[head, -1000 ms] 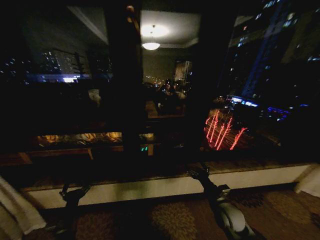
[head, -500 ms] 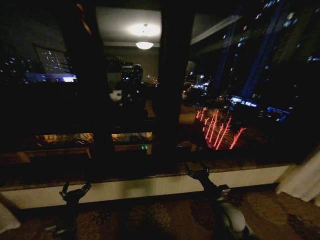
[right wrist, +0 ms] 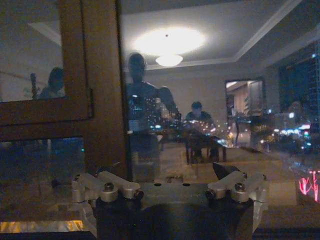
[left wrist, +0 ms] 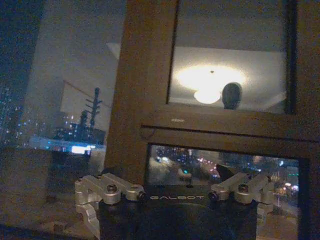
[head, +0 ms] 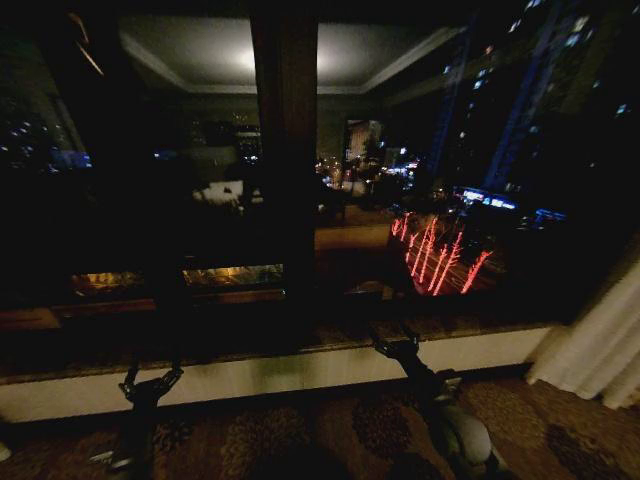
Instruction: Open the curtains by pulling them apart, changing their state from closed to fully open.
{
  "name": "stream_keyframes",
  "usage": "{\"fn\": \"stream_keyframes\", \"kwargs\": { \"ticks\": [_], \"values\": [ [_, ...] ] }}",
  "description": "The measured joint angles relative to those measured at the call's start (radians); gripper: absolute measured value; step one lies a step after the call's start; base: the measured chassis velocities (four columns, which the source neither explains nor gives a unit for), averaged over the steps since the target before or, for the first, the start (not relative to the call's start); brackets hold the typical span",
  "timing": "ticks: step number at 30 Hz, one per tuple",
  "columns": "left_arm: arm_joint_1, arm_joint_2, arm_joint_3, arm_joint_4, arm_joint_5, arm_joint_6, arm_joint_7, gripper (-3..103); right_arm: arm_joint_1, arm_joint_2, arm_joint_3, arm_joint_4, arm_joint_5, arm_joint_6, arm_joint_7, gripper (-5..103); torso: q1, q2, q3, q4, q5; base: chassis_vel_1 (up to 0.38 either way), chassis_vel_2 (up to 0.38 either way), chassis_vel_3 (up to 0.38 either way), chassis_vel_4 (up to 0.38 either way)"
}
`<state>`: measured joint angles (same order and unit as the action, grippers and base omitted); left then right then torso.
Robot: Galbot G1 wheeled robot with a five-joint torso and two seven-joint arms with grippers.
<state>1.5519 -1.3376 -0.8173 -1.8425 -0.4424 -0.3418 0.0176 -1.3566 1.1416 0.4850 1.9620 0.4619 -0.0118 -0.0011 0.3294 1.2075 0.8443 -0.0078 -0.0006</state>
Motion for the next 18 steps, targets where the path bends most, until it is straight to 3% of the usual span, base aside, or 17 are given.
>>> {"fn": "stream_keyframes", "kwargs": {
  "ticks": [8, 18],
  "values": [
    [0.0, 0.0, 0.0, 0.0, 0.0, 0.0, 0.0, 100, 0.0, 0.0, 0.0, 0.0, 0.0, 0.0, 0.0, 100, 0.0, 0.0, 0.0, -0.0001, 0.0006, 0.026, 0.019, -0.023, -0.027],
    [0.0, 0.0, 0.0, 0.0, 0.0, 0.0, 0.0, 100, 0.0, 0.0, 0.0, 0.0, 0.0, 0.0, 0.0, 100, 0.0, 0.0, 0.0, -0.0001, 0.0005, 0.043, -0.135, -0.031, 0.152]
  ]
}}
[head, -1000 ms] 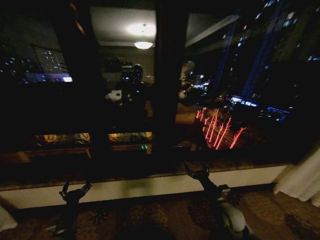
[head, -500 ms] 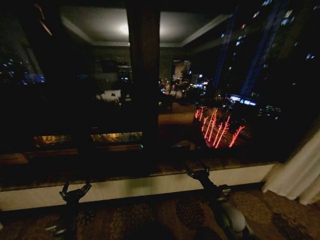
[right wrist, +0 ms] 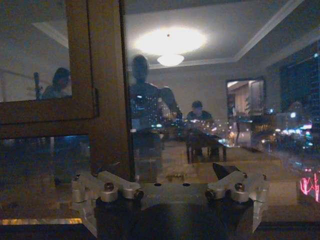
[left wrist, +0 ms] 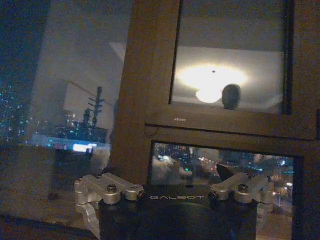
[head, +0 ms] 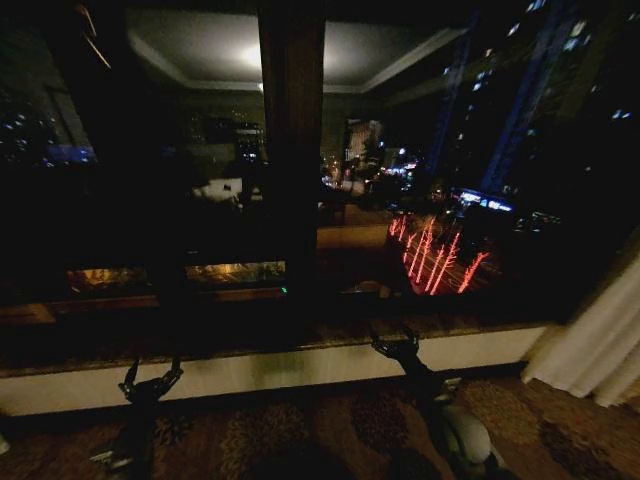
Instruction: Open the curtains by pulling them apart, changing their state from closed to fully open.
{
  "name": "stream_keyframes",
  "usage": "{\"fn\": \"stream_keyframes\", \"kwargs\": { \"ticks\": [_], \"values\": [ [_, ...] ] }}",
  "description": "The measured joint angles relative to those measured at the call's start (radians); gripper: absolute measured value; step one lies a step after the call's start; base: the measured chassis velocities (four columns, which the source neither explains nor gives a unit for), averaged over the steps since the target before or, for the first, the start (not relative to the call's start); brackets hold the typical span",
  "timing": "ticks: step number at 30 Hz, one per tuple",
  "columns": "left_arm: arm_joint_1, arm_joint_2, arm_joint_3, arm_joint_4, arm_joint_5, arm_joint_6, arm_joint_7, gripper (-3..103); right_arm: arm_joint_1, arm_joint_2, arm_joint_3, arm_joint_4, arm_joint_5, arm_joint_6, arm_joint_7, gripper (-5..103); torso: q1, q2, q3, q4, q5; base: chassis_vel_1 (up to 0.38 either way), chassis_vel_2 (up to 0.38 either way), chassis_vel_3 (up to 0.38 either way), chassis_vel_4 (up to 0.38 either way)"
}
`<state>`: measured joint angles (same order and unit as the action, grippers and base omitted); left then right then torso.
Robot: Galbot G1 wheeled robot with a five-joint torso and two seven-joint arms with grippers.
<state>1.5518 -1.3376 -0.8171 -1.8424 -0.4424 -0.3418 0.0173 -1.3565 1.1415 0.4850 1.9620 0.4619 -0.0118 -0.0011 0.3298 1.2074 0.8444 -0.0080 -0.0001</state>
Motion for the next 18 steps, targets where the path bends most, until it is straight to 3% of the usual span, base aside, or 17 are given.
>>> {"fn": "stream_keyframes", "kwargs": {
  "ticks": [9, 15, 18],
  "values": [
    [0.0, 0.0, 0.0, 0.0, 0.0, 0.0, 0.0, 100, 0.0, 0.0, 0.0, 0.0, 0.0, 0.0, 0.0, 100, 0.0, 0.0, 0.0, 0.0, 0.0, 0.177, -0.278, -0.186, 0.284],
    [0.0, 0.0, 0.0, 0.0, 0.0, 0.0, 0.0, 100, 0.0, 0.0, 0.0, 0.0, 0.0, 0.0, 0.0, 100, -0.001, 0.0, 0.0, 0.0002, -0.0006, 0.269, -0.374, -0.266, 0.377],
    [0.0, 0.0, 0.0, 0.0, 0.0, 0.0, 0.0, 100, 0.0, 0.0, 0.0, 0.0, 0.0, 0.0, 0.0, 100, 0.0, 0.0, 0.0, -0.0003, 0.0009, 0.326, -0.411, -0.322, 0.388]
  ]
}}
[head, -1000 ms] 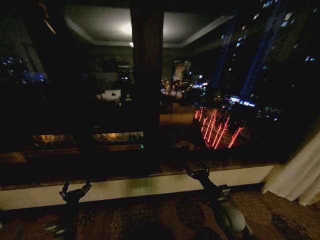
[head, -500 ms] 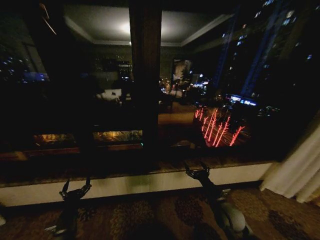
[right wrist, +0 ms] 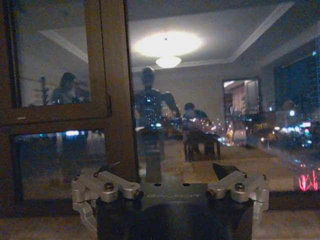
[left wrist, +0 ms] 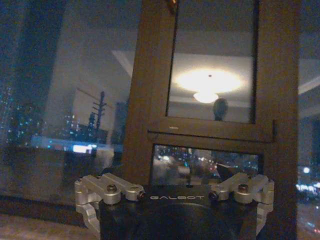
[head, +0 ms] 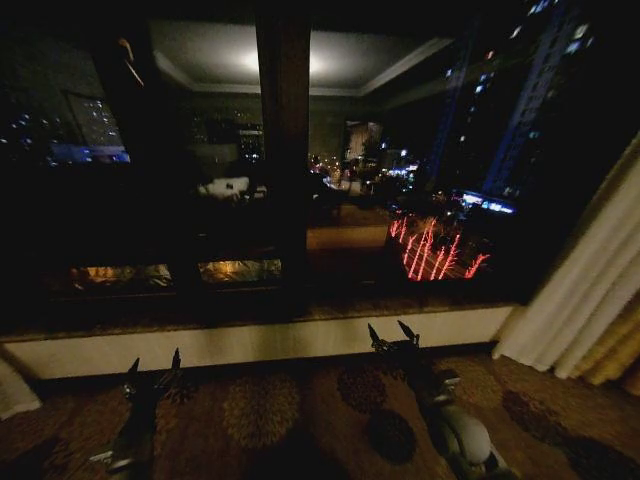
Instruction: Open the curtains by pulling them apart, changing their state from closed to fully open.
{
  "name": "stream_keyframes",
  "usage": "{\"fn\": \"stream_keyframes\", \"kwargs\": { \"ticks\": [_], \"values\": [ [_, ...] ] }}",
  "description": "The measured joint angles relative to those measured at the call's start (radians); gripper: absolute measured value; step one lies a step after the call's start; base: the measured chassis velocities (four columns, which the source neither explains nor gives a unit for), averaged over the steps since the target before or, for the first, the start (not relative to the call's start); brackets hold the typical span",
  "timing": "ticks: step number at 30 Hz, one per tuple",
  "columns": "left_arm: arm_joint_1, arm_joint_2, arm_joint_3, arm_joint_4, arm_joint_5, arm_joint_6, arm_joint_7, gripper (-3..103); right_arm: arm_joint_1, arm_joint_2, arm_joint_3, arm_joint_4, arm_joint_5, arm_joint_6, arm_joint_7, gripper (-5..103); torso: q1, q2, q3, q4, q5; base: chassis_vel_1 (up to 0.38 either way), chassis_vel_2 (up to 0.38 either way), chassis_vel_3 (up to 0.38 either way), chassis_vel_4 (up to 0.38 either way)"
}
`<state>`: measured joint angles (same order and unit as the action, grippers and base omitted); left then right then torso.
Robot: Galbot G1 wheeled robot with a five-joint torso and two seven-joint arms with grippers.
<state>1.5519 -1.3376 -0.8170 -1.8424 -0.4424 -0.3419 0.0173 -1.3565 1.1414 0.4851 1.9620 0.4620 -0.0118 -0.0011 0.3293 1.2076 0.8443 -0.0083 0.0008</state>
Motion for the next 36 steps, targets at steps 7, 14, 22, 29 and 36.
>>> {"fn": "stream_keyframes", "kwargs": {
  "ticks": [7, 14, 22, 29, 36],
  "values": [
    [0.0, 0.0, 0.0, 0.0, 0.0, 0.0, 0.0, 100, 0.0, 0.0, 0.0, 0.0, 0.0, 0.0, 0.0, 100, -0.001, 0.0, 0.0, 0.0002, -0.0009, 0.284, -0.365, -0.276, 0.368],
    [0.0, 0.0, 0.0, 0.0, 0.0, 0.0, 0.0, 100, 0.0, 0.0, 0.0, 0.0, 0.0, 0.0, 0.0, 100, -0.001, 0.001, 0.0, 0.0002, -0.0014, 0.14, -0.098, -0.135, 0.122],
    [0.0, 0.0, 0.0, 0.0, 0.0, 0.0, 0.0, 100, 0.0, 0.0, 0.0, 0.0, 0.0, 0.0, 0.0, 100, 0.002, -0.001, 0.001, 0.0002, -0.0007, -0.027, 0.011, 0.032, -0.022],
    [0.0, 0.0, 0.0, 0.0, 0.0, 0.0, 0.0, 100, 0.0, 0.0, 0.0, 0.0, 0.0, 0.0, 0.0, 100, 0.0, 0.0, 0.0, 0.0002, -0.001, -0.007, 0.001, 0.007, -0.005],
    [0.0, 0.0, 0.0, 0.0, 0.0, 0.0, 0.0, 100, 0.0, 0.0, 0.0, 0.0, 0.0, 0.0, 0.0, 100, 0.0, 0.0, 0.0, 0.0002, -0.0008, 0.0, 0.0, 0.0, 0.0]
  ]
}}
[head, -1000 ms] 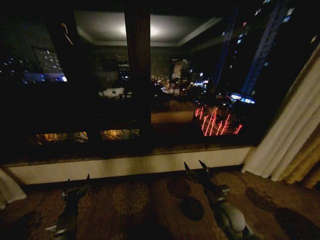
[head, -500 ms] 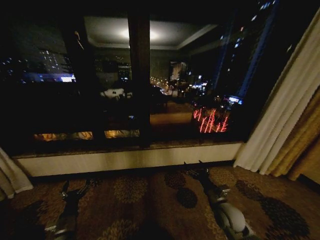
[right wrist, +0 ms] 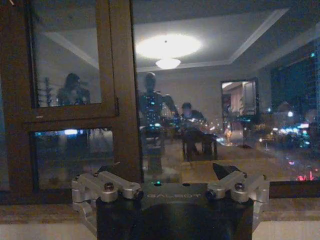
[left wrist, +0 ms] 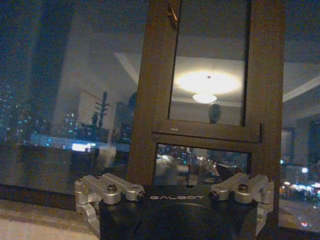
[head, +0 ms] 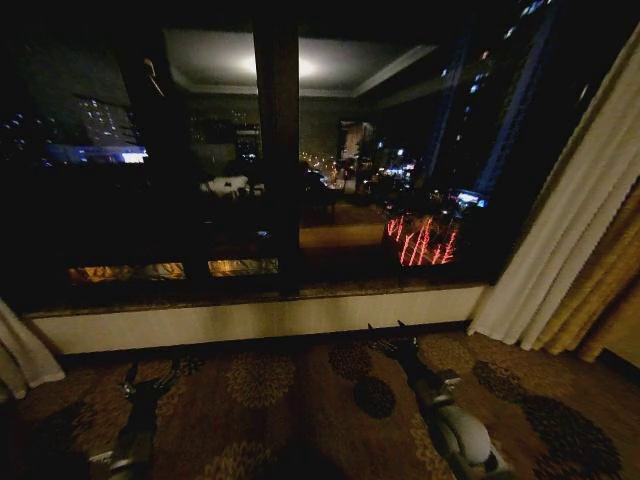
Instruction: Open the curtains by pulling them apart, changing their state from closed to fully open.
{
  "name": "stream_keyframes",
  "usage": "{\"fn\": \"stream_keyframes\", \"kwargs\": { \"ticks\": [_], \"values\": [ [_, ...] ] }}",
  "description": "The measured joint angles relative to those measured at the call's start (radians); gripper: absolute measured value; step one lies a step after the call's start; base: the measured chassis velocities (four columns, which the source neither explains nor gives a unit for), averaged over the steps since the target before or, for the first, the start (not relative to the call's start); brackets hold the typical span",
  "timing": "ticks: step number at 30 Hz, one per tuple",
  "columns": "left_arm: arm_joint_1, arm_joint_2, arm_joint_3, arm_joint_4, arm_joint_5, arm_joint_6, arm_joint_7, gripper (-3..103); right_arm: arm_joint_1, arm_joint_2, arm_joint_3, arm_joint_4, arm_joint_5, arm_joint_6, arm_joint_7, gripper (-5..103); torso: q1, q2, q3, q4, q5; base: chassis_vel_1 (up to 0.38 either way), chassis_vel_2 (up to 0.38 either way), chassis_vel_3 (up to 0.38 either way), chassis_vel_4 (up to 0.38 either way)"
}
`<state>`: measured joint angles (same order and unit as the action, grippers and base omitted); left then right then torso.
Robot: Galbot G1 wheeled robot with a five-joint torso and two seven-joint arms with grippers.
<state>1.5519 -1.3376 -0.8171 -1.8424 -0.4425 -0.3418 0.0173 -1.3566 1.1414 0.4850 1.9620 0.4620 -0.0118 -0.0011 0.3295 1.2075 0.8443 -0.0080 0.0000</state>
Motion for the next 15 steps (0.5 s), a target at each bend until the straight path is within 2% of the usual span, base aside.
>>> {"fn": "stream_keyframes", "kwargs": {
  "ticks": [6, 15],
  "values": [
    [0.0, 0.0, 0.0, 0.0, 0.0, 0.0, 0.0, 100, 0.0, 0.0, 0.0, 0.0, 0.0, 0.0, 0.0, 100, 0.0, 0.0, 0.0, 0.0, 0.0, 0.026, -0.022, -0.022, 0.024],
    [0.0, 0.0, 0.0, 0.0, 0.0, 0.0, 0.0, 100, 0.0, 0.0, 0.0, 0.0, 0.0, 0.0, 0.0, 100, -0.001, 0.0, 0.0, 0.0, -0.0001, 0.178, -0.203, -0.179, 0.189]
  ]
}}
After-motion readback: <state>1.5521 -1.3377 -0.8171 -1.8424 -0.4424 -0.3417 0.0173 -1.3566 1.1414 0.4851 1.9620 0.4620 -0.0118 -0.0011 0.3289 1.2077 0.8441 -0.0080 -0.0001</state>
